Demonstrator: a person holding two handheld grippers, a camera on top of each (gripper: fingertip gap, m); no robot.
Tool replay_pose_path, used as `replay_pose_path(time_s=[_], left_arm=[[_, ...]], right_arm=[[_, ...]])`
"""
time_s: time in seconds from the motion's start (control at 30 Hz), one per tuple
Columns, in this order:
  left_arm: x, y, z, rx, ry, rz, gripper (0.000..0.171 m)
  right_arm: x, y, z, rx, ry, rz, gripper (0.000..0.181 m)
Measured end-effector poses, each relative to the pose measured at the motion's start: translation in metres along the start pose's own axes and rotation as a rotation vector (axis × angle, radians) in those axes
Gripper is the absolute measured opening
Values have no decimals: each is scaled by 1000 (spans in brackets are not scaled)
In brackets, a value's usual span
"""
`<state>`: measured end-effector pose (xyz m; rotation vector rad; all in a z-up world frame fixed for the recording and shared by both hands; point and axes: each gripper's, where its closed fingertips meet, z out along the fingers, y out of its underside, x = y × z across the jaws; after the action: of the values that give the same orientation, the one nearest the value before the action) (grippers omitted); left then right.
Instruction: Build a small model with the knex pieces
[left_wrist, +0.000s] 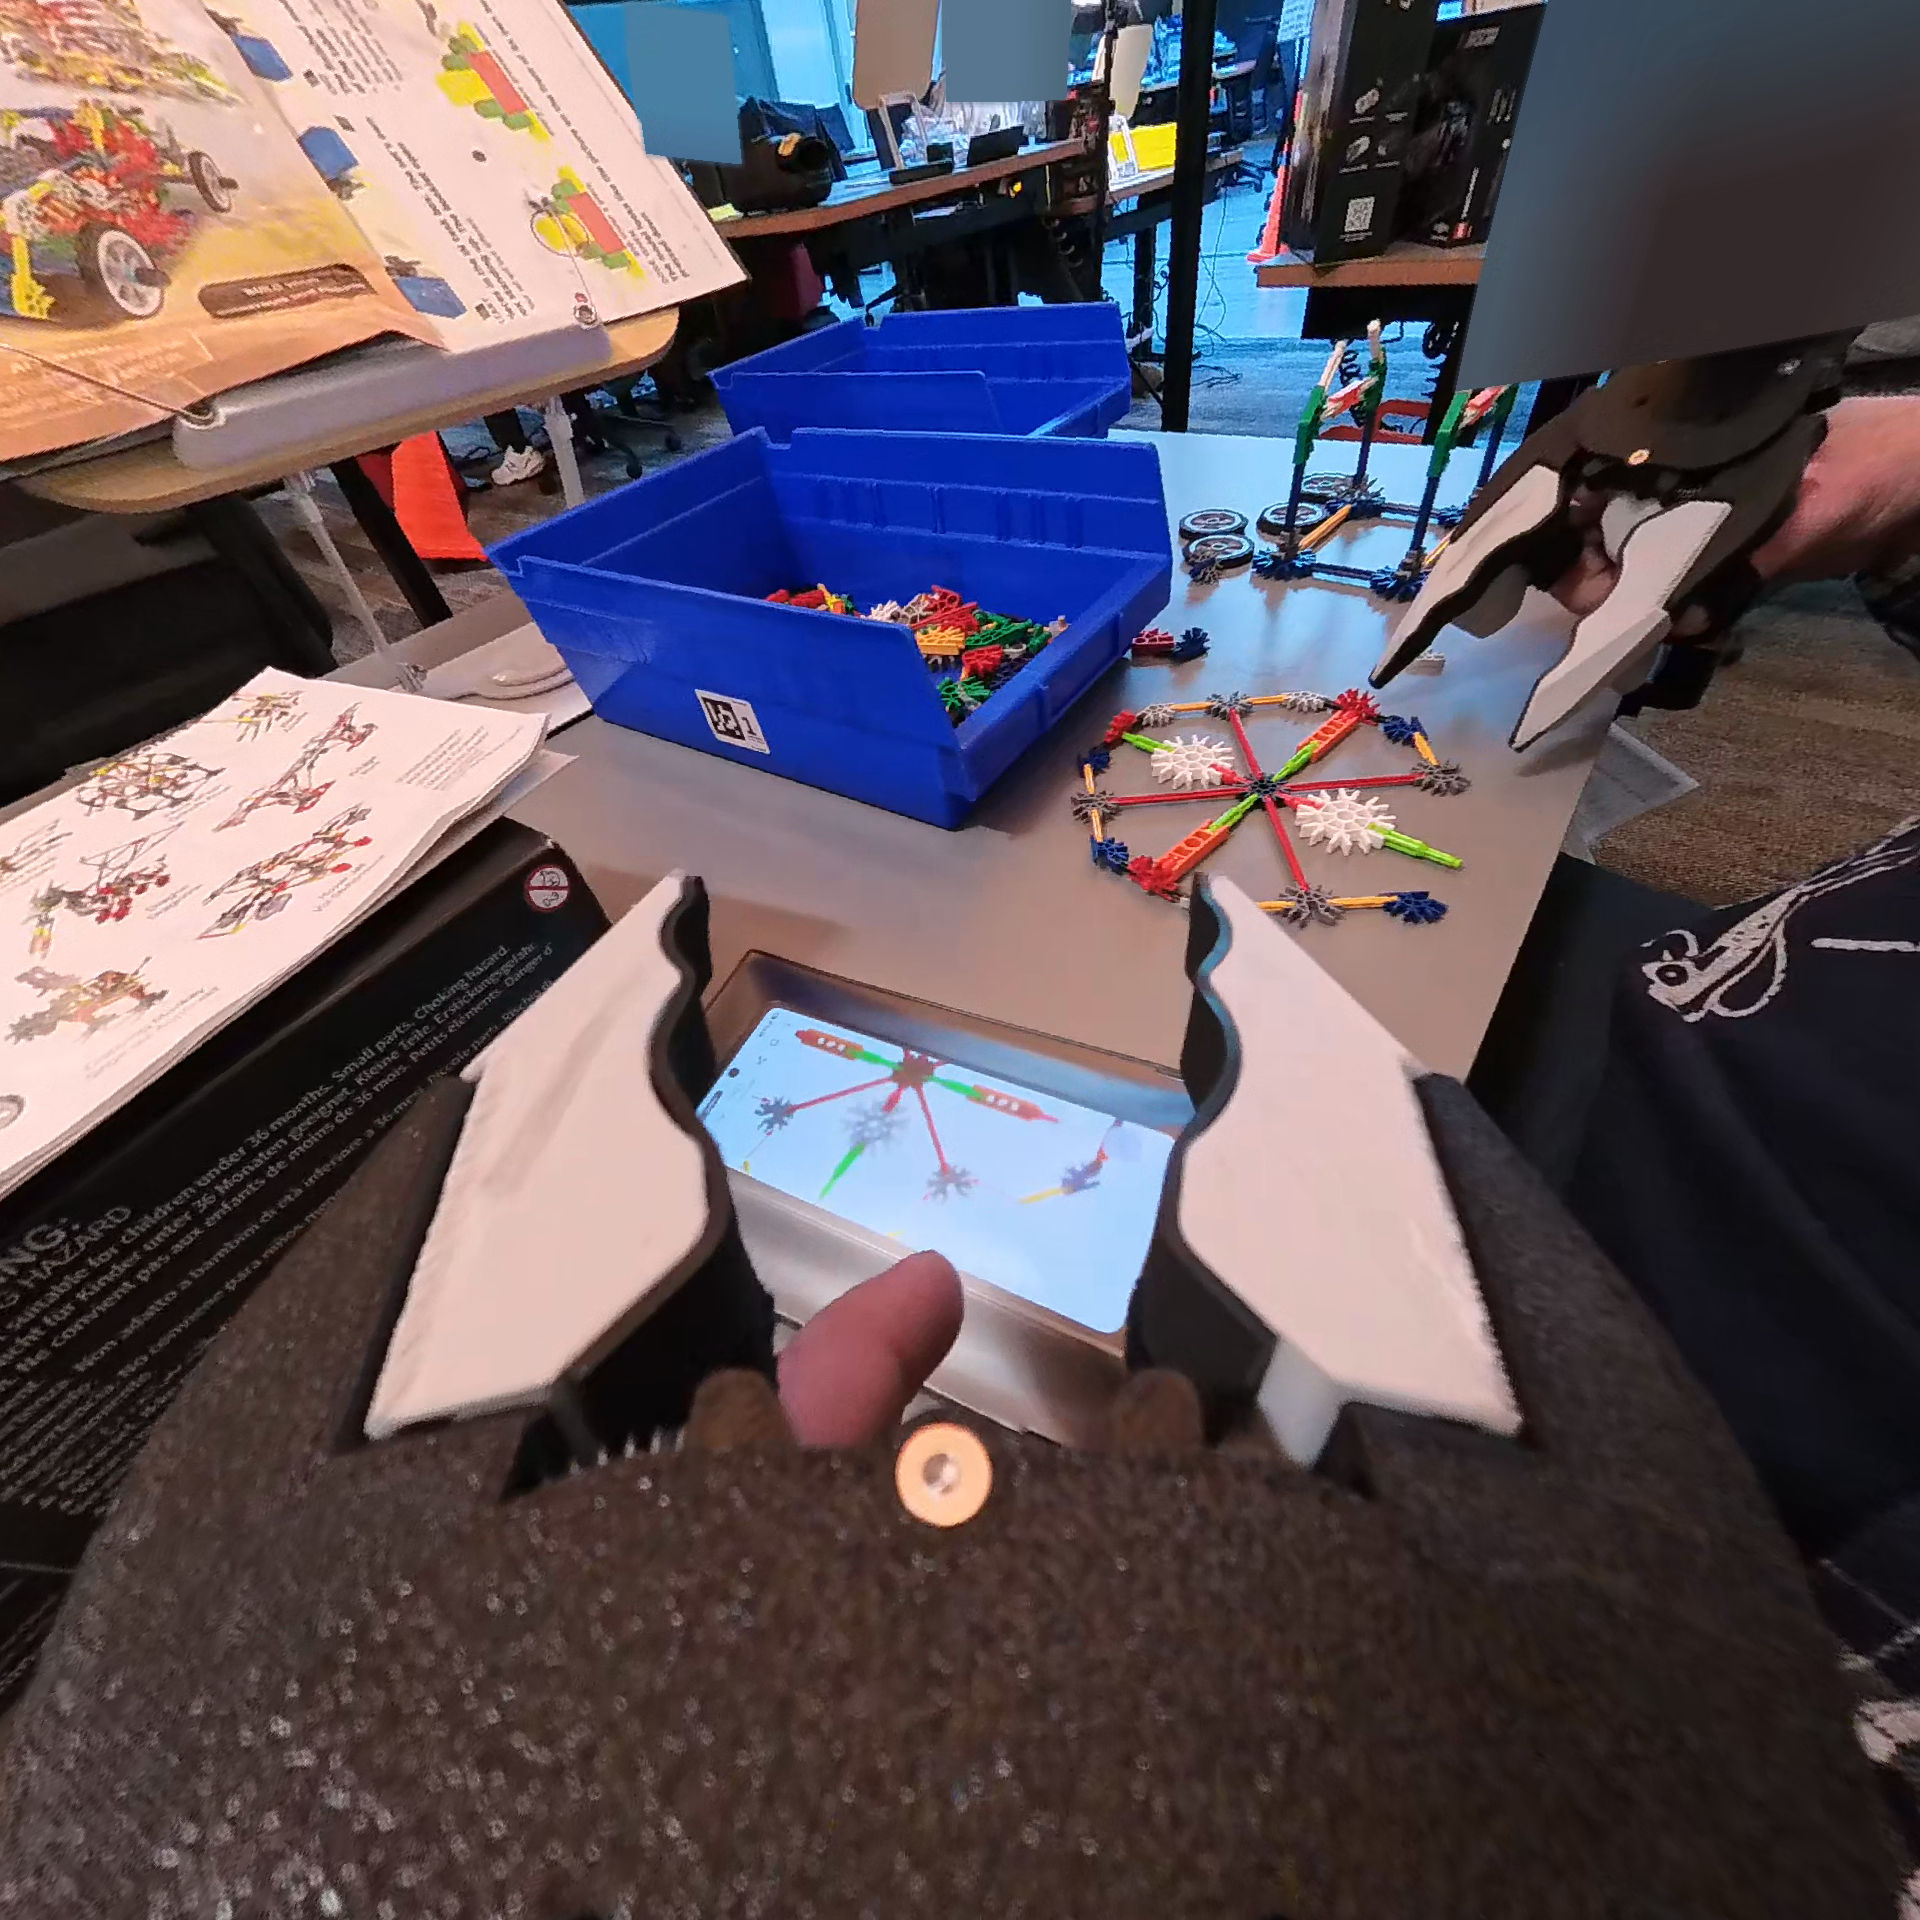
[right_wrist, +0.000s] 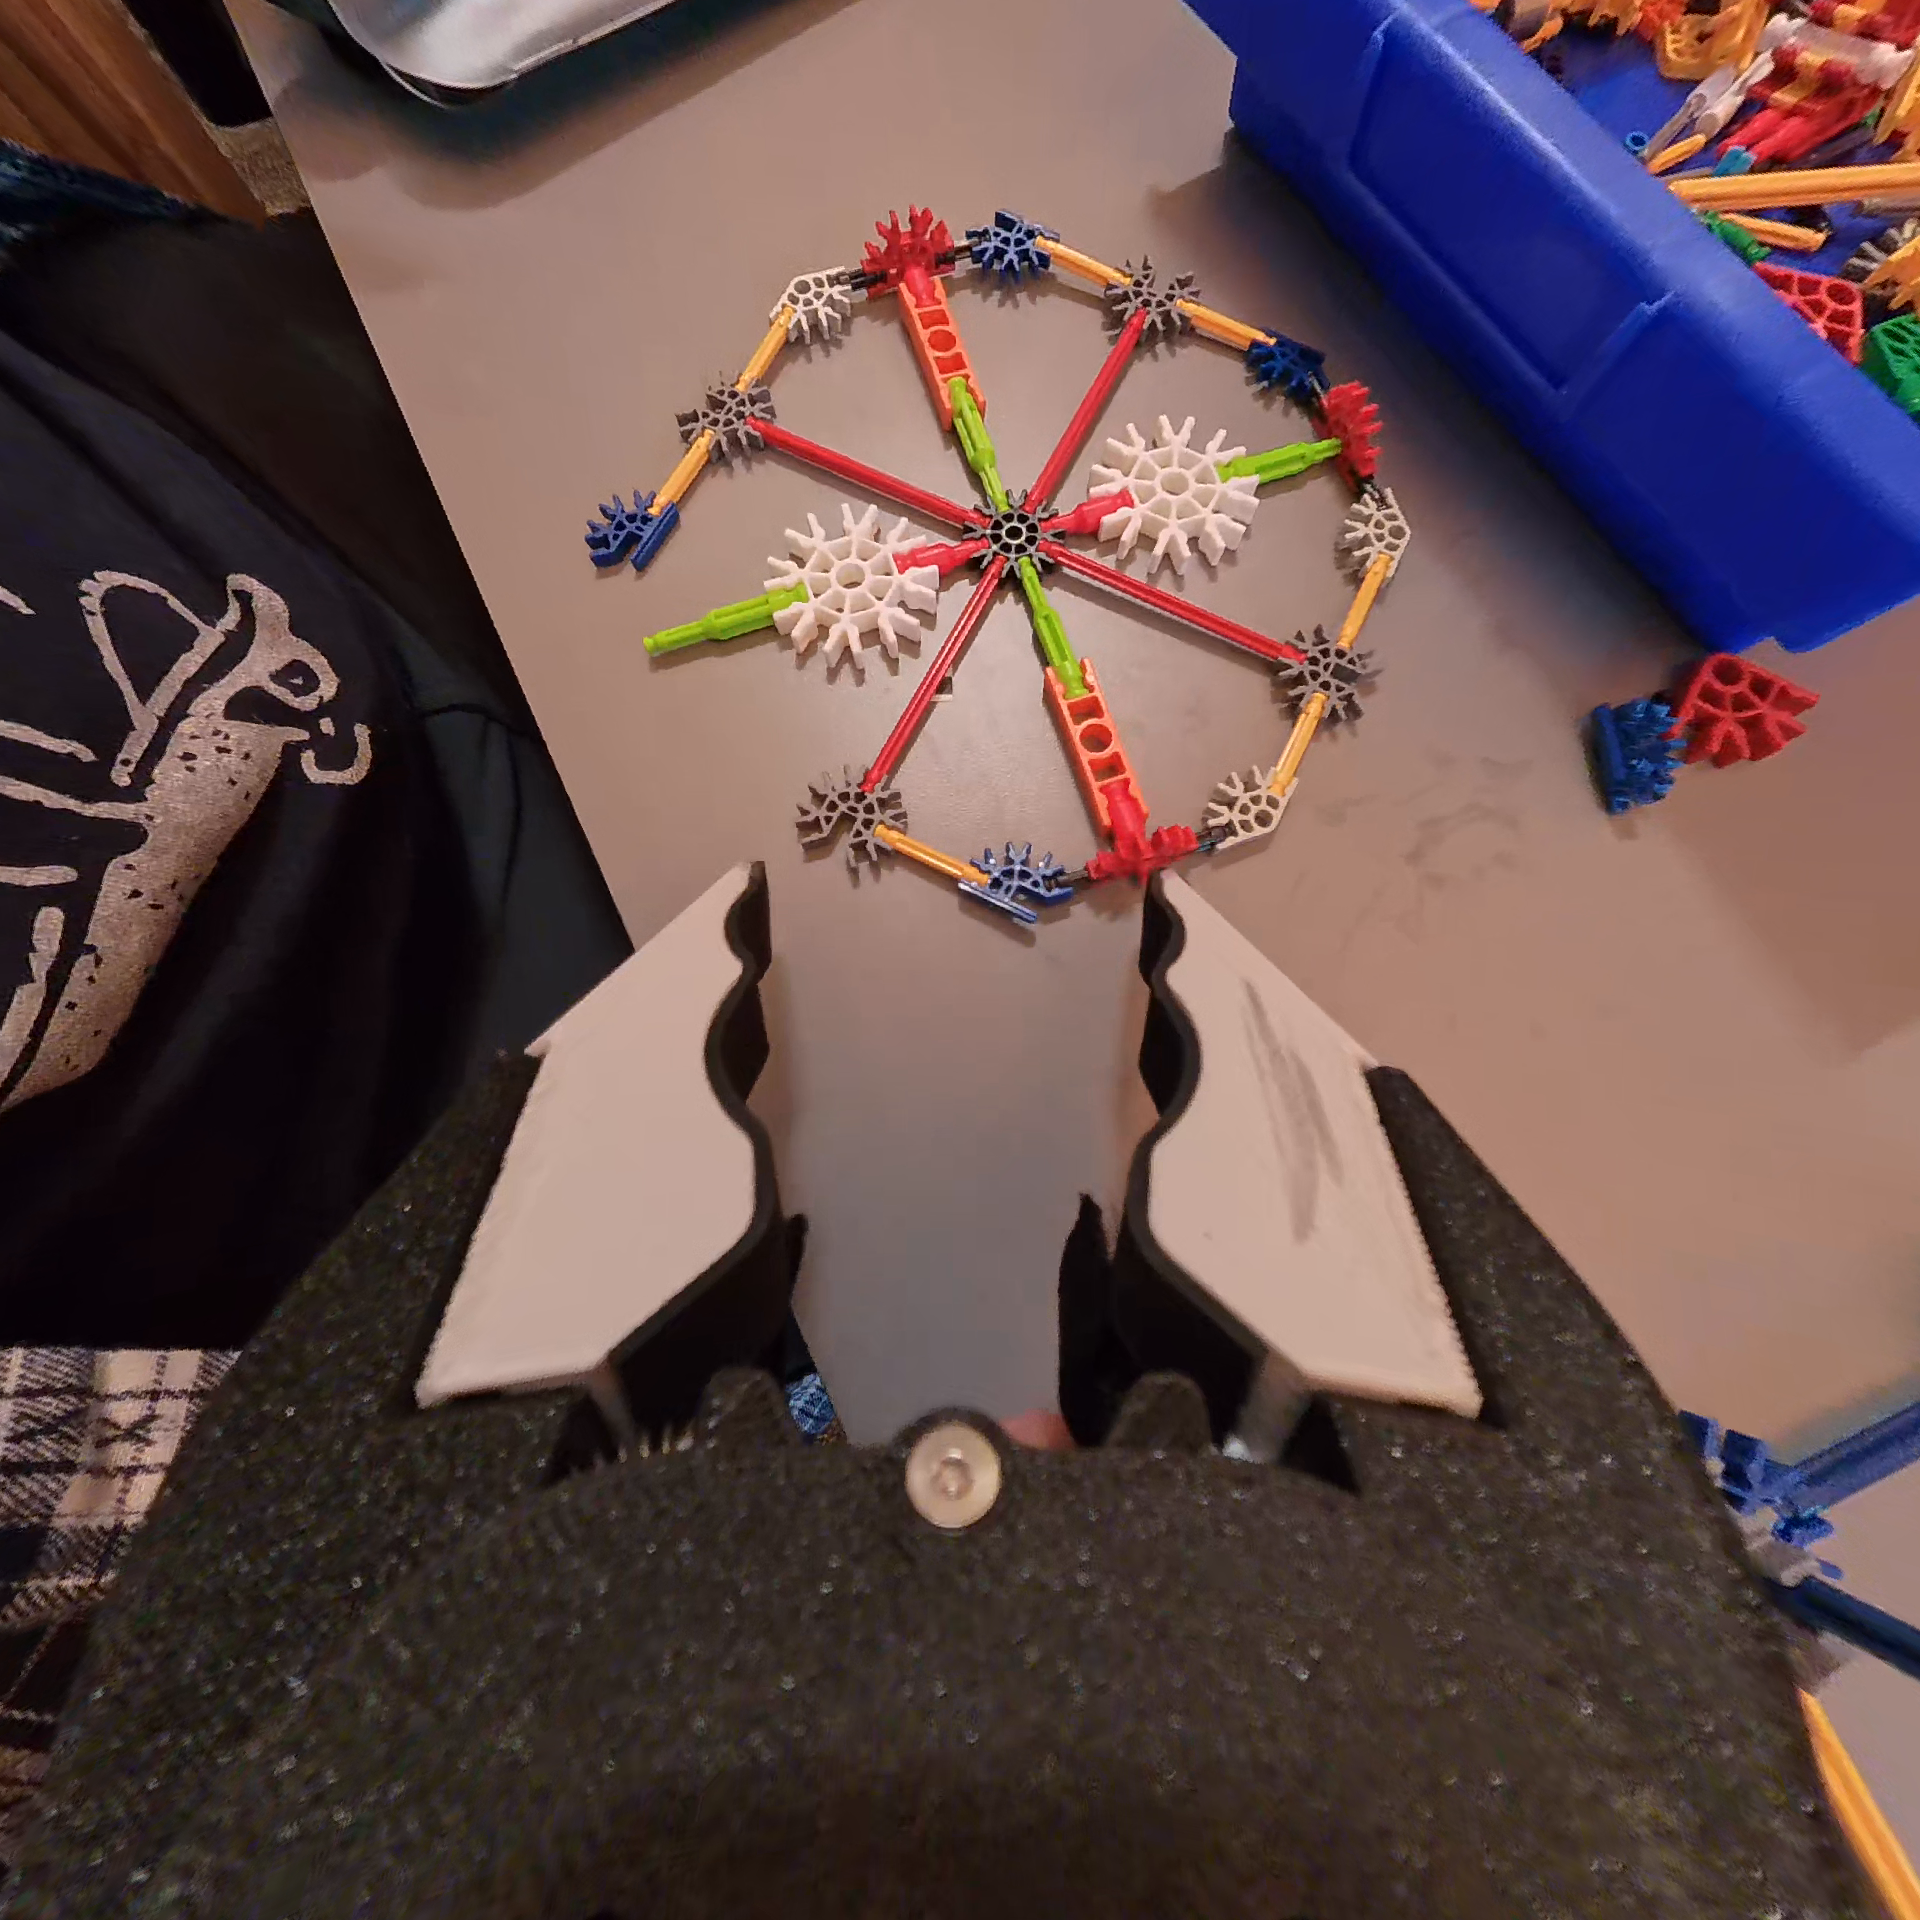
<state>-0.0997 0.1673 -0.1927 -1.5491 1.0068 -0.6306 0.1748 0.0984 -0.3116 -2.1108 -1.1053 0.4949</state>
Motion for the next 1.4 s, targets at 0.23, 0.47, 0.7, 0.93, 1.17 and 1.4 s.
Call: replay_pose_path(time_s=[0.23, 0.47, 0.7, 0.93, 1.17, 1.4], left_arm=[[-2, 2, 0, 1, -7, -1, 91], [-3, 4, 0, 0, -11, 0, 92], [-7, 6, -4, 12, -29, -10, 92], [24, 3, -9, 74, 91, 21, 92], [59, 15, 5, 49, 243, 10, 88], [107, 49, 20, -99, 463, -8, 72]], right_arm=[[3, 1, -3, 0, 13, 3, 71], [2, 2, -2, 4, 13, 7, 71], [4, 4, 0, 12, 10, 17, 71], [5, 4, 4, 8, -1, 25, 71], [7, 8, 7, -15, -3, 42, 70], [8, 7, 7, -4, -7, 68, 68]])
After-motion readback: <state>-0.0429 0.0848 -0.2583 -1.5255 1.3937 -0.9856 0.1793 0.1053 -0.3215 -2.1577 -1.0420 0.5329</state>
